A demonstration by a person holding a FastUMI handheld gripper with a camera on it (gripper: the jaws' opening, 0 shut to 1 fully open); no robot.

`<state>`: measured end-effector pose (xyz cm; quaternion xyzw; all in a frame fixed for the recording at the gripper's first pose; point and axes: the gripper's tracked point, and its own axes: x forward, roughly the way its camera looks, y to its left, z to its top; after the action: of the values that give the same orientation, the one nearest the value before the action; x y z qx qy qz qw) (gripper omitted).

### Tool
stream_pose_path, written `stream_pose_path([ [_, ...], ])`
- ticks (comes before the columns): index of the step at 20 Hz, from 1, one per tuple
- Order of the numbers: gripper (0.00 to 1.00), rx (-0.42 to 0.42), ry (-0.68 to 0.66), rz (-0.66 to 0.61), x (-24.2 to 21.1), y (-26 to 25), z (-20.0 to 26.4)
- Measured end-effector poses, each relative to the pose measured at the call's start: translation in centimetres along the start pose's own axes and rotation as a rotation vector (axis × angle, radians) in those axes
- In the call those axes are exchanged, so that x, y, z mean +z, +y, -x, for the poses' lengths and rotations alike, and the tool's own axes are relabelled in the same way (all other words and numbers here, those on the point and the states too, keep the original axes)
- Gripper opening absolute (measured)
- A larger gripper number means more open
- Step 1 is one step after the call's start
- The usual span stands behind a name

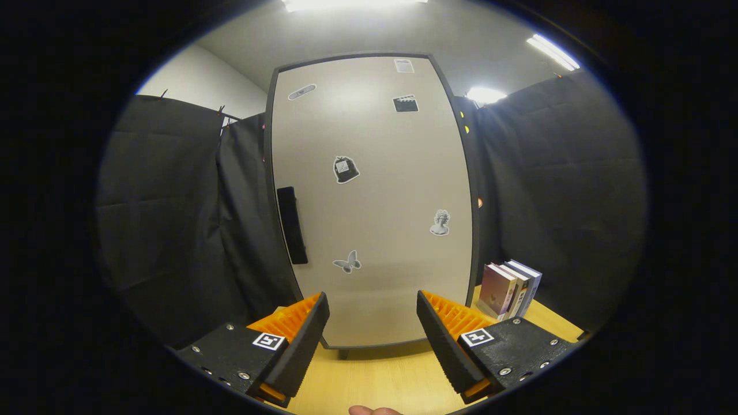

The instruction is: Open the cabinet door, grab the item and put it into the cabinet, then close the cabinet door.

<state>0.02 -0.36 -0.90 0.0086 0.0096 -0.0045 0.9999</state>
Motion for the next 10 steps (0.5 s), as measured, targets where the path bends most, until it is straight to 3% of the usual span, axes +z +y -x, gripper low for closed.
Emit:
stream_pose_path([
  [10,0.95,0.019,0.004,0.006,-0.1,1.3,-1.3],
])
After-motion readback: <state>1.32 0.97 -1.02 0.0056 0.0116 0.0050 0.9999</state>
